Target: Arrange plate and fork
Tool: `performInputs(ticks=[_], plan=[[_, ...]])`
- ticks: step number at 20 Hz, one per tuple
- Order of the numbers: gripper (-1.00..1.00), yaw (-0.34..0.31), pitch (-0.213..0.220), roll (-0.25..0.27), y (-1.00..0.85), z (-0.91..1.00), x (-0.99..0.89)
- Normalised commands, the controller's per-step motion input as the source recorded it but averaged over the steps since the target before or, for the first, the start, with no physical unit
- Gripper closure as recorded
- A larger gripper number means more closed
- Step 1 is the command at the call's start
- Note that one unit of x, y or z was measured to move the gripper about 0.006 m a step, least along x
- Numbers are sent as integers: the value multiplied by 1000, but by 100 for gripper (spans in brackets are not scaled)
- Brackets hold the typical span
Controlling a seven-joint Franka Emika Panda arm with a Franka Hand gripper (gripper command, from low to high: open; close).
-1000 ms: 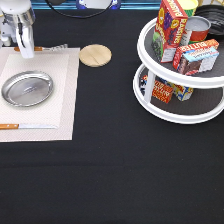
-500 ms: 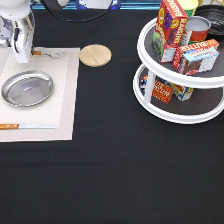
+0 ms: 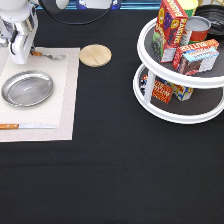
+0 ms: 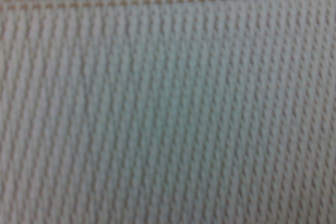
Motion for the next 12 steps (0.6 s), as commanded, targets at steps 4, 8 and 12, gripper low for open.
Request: performInputs(ticks=[4,8,12], plan=[[100,180,42,102,-226,120,235],[100,32,127,105,-248,176,501],[100,-71,168,111,-181,177,571]])
